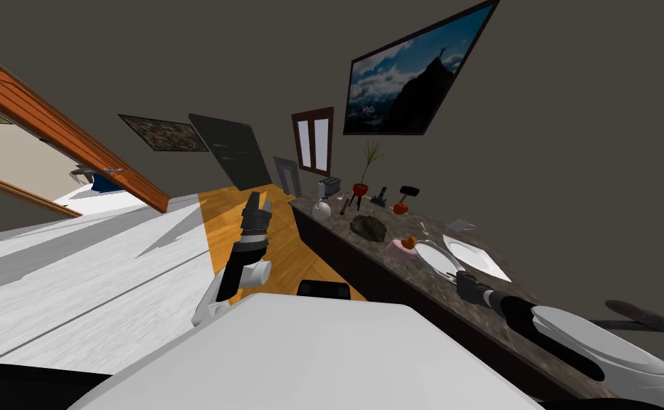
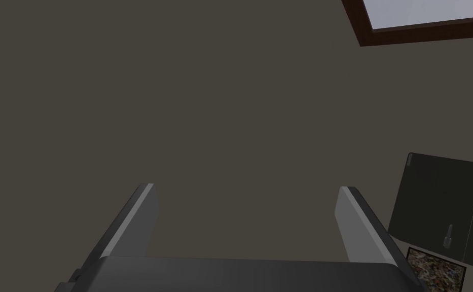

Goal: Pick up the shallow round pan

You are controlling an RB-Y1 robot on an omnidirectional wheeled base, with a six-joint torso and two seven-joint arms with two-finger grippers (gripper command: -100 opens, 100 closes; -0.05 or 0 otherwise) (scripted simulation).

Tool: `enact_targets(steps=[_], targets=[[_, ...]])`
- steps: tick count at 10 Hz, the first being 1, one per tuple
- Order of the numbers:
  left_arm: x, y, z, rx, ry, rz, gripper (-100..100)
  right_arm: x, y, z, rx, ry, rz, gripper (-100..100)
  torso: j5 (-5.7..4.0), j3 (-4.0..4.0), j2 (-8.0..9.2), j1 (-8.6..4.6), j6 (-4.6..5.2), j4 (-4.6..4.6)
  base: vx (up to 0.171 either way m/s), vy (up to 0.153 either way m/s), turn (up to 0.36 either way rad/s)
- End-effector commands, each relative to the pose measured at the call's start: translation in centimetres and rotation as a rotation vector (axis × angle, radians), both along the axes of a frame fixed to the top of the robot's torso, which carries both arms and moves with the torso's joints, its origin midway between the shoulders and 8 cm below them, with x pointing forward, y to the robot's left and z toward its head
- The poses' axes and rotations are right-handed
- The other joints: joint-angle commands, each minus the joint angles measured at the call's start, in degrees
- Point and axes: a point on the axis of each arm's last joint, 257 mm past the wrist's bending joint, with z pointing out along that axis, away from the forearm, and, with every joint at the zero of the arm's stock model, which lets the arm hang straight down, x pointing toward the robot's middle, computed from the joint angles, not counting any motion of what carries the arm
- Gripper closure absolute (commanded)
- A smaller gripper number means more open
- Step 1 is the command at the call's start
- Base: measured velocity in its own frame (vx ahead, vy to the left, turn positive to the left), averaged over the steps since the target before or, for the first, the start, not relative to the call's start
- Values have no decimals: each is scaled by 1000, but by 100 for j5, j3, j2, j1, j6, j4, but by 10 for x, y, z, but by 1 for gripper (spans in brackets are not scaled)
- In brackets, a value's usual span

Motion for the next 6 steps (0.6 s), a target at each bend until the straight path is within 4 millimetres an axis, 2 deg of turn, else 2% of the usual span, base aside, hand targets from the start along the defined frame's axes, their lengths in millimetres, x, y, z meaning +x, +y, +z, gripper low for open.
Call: enact_targets(steps=[1, 4, 5, 6], targets=[[0, 0, 0, 0, 0, 0, 0, 3, -2, 6, 1, 0, -8, 100, 0, 0, 0, 0, 0, 0, -116, 30, 72], [0, 0, 0, 0, 0, 0, 0, 10, -7, 15, 0, 0, -22, 100, 8, 11, 15, 11, 7, 5, -90, 17, 39], [0, 0, 0, 0, 0, 0, 0, 8, -5, 12, -1, 2, -17, 100, 9, 10, 14, 8, 7, 6, -37, 1, 10], [0, 0, 0, 0, 0, 0, 0, 8, -5, 13, 1, 1, -19, 0, 8, 4, 2, 7, 8, 4, -7, 1, -5]])
